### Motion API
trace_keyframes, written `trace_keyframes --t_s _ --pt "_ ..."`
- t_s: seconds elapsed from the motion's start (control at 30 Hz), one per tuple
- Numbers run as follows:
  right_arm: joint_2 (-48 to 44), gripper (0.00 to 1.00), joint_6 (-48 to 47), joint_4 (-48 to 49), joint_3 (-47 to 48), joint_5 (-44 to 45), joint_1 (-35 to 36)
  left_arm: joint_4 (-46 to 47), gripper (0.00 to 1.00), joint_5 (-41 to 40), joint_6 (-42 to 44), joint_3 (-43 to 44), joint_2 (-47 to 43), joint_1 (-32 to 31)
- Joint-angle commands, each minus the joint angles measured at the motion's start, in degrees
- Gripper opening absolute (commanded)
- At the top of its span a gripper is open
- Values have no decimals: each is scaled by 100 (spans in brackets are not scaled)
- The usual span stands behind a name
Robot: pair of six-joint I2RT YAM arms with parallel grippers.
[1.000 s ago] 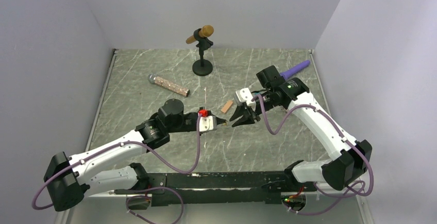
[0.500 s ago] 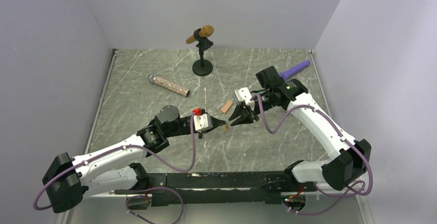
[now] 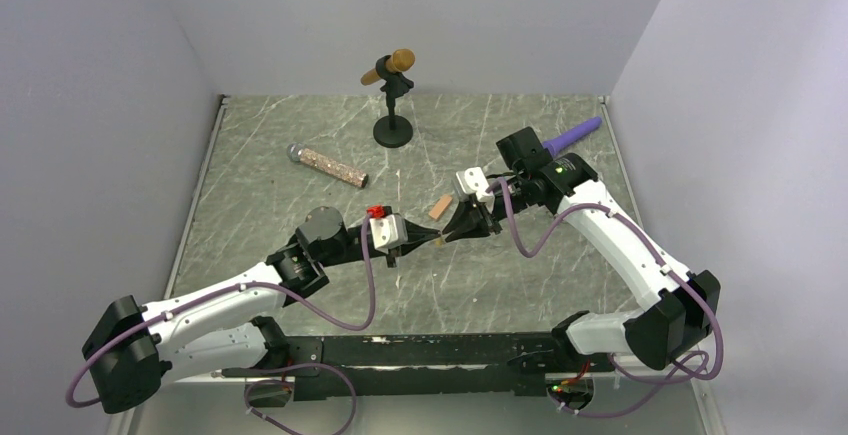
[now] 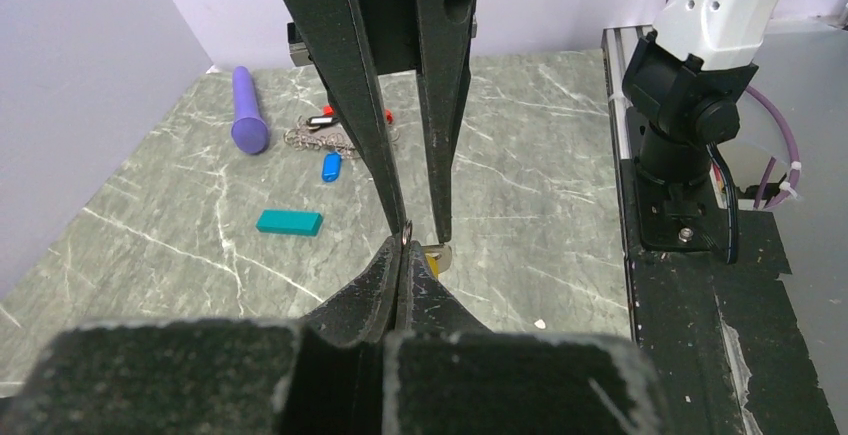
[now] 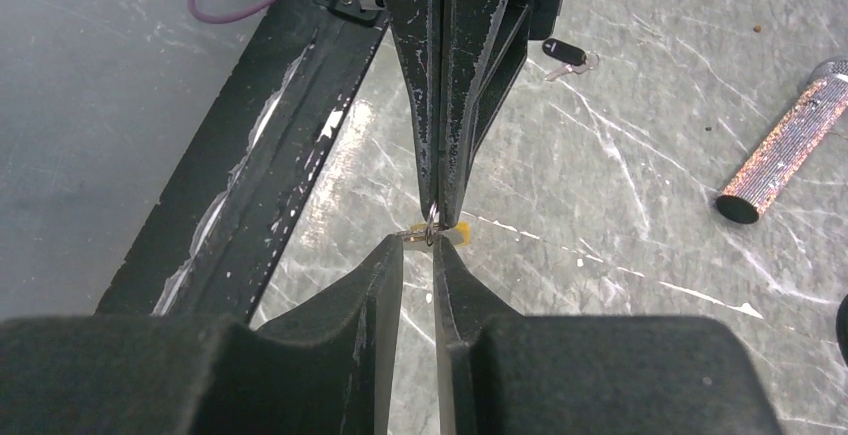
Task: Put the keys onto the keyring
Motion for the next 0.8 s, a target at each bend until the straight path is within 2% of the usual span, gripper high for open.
trace_keyframes --t_s 0.0,0.23,0.5,0.6,0.67,0.77 --pt "-16 21 -28 120 48 -336 23 375 0 -102 -140 5 5 -23" --pt "23 15 11 138 75 -422 29 419 0 -130 -191 12 33 -23" --pt "56 0 210 240 78 -464 45 417 0 -148 -247 50 103 -38" --pt "69 0 476 326 110 -336 42 292 0 -156 -239 96 109 -48" --pt "91 0 649 305 174 -59 40 93 13 -166 -208 157 90 -39" --pt "175 0 838 95 351 465 44 -215 50 -283 -122 181 -55 -34"
